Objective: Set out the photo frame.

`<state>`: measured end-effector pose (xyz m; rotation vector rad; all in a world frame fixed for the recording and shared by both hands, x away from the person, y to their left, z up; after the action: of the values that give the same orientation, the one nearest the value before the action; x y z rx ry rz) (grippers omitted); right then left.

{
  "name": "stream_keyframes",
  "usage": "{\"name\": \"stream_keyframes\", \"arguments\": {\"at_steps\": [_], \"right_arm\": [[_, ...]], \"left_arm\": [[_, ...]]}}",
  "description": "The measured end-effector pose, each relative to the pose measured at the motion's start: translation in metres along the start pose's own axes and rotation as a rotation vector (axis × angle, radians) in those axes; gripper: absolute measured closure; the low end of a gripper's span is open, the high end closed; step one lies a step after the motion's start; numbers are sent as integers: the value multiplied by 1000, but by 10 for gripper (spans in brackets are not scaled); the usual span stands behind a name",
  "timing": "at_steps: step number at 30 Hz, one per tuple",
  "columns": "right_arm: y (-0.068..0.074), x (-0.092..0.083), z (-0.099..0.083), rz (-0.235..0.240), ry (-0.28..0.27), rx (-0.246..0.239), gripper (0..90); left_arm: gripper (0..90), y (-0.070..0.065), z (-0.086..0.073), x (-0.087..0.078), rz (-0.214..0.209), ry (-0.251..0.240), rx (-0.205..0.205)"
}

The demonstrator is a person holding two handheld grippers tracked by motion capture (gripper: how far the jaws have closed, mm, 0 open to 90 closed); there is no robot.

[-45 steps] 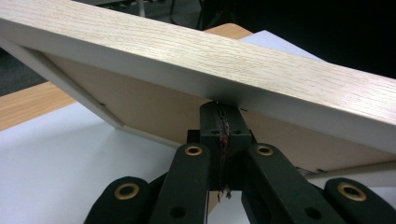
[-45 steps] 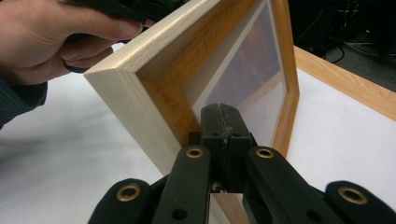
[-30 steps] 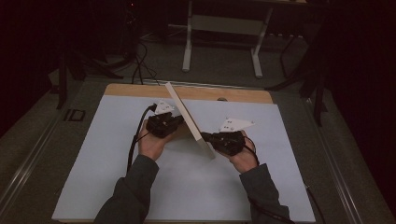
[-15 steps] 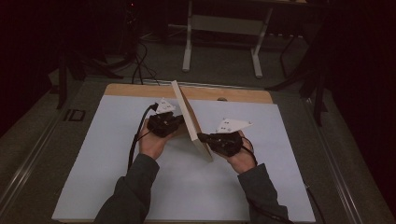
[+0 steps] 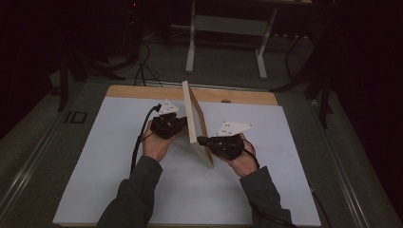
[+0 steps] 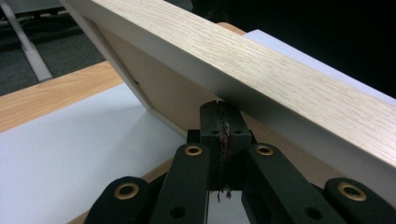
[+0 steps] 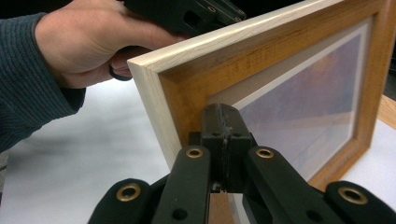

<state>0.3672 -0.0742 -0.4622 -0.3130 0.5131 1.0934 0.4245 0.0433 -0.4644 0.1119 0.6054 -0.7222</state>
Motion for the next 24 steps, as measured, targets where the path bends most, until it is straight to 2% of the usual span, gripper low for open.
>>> {"name": "stream_keyframes", "arguments": {"at_steps": [3,9,24], "right_arm": [[1,1,0,1,-2,-2,896],[5,3,3,13,-2,-13,897],[9,7,5,26,1,-18,896]], "left_arm": [[900,0,0,0,-1,-1,0],[900,-5,1,2,-41,-11,12],[900,-14,-1,2,-92,-13,43]]}}
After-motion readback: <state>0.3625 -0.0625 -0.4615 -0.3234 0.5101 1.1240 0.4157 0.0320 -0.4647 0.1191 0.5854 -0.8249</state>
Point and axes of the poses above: each handheld gripper's, and its own axes: x roughly forward along the jaws, z roughly out of its top, y roughly to its left, the point moved 8 cm from there along x, roughly forward along the jaws, and after that the axes turned 5 degrees about y, right-handed, at the moved point
